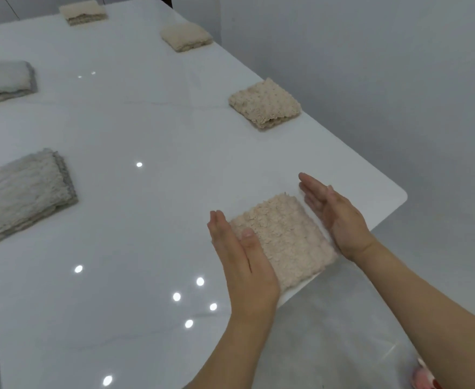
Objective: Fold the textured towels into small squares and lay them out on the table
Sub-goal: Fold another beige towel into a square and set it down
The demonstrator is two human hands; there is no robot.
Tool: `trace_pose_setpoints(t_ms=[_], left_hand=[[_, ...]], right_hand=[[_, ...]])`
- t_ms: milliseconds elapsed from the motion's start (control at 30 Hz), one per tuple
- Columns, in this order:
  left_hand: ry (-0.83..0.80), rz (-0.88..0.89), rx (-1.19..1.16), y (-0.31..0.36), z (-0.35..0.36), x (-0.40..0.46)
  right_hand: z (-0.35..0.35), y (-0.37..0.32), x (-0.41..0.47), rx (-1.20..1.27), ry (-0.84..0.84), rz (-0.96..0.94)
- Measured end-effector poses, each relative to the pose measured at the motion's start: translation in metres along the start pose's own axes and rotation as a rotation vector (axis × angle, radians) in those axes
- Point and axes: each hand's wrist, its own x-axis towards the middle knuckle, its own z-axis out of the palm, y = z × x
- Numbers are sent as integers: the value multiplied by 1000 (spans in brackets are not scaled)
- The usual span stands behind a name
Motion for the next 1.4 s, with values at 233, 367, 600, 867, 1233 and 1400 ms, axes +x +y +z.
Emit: trace_pose_setpoints(t_ms=[233,367,600,867,1233,1400], left_hand=[[2,21,-32,-1,21,-1],[6,29,-18,-2,21,-1],[-97,32,51,-1,3,7],[-658,204,299,10,-44,118],[-1040,205,244,20,-9,154],[-1112,236,301,20,-7,149]], right_hand=[[3,13,7,-66,-132,8],[0,16,10,-34,-139,-7],[1,17,-3,-141,182,-24],[77,16,-43,233,1110,-165],[121,27,-47,228,1161,-51],[124,27,-44,174,1168,-55]])
